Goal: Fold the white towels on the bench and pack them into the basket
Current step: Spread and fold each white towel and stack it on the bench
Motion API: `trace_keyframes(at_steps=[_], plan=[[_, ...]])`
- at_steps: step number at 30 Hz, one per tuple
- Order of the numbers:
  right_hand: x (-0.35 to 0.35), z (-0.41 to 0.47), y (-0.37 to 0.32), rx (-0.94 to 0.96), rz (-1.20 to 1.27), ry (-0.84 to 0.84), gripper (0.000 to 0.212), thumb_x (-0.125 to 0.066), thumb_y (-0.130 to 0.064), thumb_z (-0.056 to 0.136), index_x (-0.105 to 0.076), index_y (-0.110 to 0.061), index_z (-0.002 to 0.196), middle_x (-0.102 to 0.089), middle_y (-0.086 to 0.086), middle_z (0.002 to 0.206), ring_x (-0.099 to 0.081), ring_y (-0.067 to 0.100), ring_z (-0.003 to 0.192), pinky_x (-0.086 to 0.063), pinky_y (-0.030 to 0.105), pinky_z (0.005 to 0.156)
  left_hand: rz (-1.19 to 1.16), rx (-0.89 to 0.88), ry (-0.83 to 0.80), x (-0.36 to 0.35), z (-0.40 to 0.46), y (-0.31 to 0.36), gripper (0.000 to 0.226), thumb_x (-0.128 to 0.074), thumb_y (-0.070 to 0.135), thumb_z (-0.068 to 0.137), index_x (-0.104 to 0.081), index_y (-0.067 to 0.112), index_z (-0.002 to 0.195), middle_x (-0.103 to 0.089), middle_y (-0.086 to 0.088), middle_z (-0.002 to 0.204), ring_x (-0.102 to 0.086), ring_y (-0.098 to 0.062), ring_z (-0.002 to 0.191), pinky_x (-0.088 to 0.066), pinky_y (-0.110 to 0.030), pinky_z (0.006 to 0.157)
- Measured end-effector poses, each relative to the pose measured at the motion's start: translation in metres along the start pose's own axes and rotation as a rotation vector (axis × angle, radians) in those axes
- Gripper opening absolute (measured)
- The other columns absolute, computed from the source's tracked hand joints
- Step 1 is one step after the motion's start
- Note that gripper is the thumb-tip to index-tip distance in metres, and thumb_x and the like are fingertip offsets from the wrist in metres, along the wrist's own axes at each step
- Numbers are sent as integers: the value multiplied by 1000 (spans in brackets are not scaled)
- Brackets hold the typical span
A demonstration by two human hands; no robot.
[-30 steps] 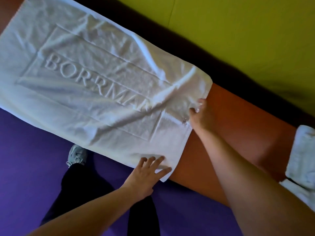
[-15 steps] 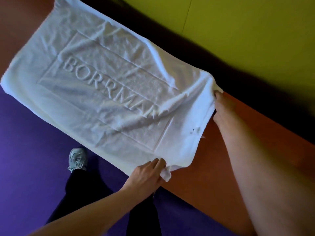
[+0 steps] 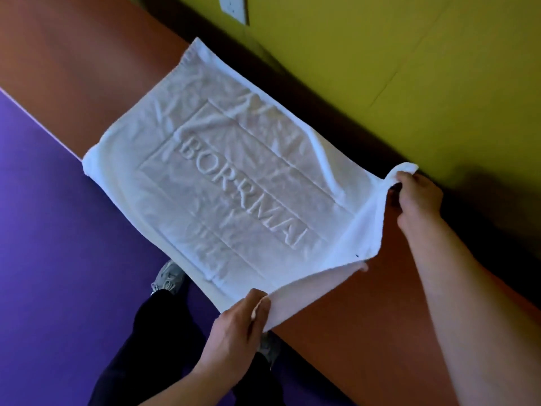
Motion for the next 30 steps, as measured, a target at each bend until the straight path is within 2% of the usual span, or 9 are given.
trace_keyframes(at_steps=[3, 6, 11, 14, 17, 19, 24, 28, 30], plan=[[-54, -19, -30, 53, 21, -49, 8, -64, -17, 94, -70, -15, 98, -62, -4, 75, -62, 14, 66, -52, 25, 56, -9, 69, 147, 46, 11, -12, 27, -41, 46, 101, -55, 28, 86, -55, 12, 77, -55, -8, 66, -38, -14, 57], [-112, -41, -58, 64, 69, -104, 16, -60, -13, 95, -65, -17, 81, -61, 0, 68, -59, 9, 52, -50, 24, 50, -43, 148, 246, 95, 27, -28, 28, -41, 46, 101, -56, 29, 85, -55, 5, 73, -54, -13, 65, -39, -19, 57], [-208, -77, -102, 90, 99, -133, 18, -60, -12, 92, -66, -20, 77, -64, -1, 64, -60, 9, 47, -50, 25, 51, -134, 271, 357, 175, 54, -56, 29, -39, 45, 104, -53, 25, 88, -57, -6, 70, -53, -20, 63, -46, -43, 58], [-265, -94, -126, 113, 122, -142, 18, -58, -9, 95, -62, -18, 80, -59, -5, 47, -58, 9, 40, -47, 23, 45, -196, 330, 403, 219, 71, -72, 28, -39, 44, 105, -51, 24, 88, -58, -9, 74, -52, -24, 62, -45, -41, 56], [-318, -109, -148, 118, 147, -133, 10, -57, -9, 97, -65, -13, 93, -59, -2, 47, -57, 11, 39, -48, 23, 44, -241, 368, 437, 260, 91, -90, 27, -40, 43, 104, -51, 23, 89, -58, -7, 81, -48, -14, 57, -42, -34, 52], [-349, -116, -159, 116, 154, -119, 9, -58, -10, 96, -67, -12, 98, -60, -1, 47, -57, 12, 40, -49, 24, 46, -272, 394, 453, 284, 105, -104, 26, -41, 41, 104, -52, 23, 89, -60, -1, 82, -52, -13, 60, -46, -28, 52], [-415, -131, -180, 138, 134, -133, 18, -57, -8, 96, -64, -14, 80, -58, 0, 44, -55, 13, 37, -50, 24, 48, -278, 470, 480, 331, 139, -145, 23, -42, 41, 104, -52, 28, 88, -64, 2, 77, -59, -7, 67, -47, -22, 53], [-456, -136, -186, 135, 126, -135, 10, -60, -8, 96, -64, -14, 90, -60, -5, 45, -58, 11, 39, -52, 24, 50, -276, 496, 491, 356, 167, -168, 22, -42, 40, 105, -51, 28, 89, -65, 0, 81, -63, -23, 76, -50, -35, 61], [-473, -136, -187, 127, 114, -146, 14, -59, -8, 97, -62, -17, 86, -60, -6, 43, -58, 10, 39, -53, 26, 52, -262, 502, 482, 365, 178, -180, 23, -41, 41, 105, -51, 27, 90, -65, -1, 82, -63, -27, 76, -52, -43, 64]])
Point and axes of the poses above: each hand's wrist, its own z-axis towards the middle knuckle, its own x-axis out of the back of the hand, y = z × x, the point moved 1 cm from there along z, towards the middle knuckle
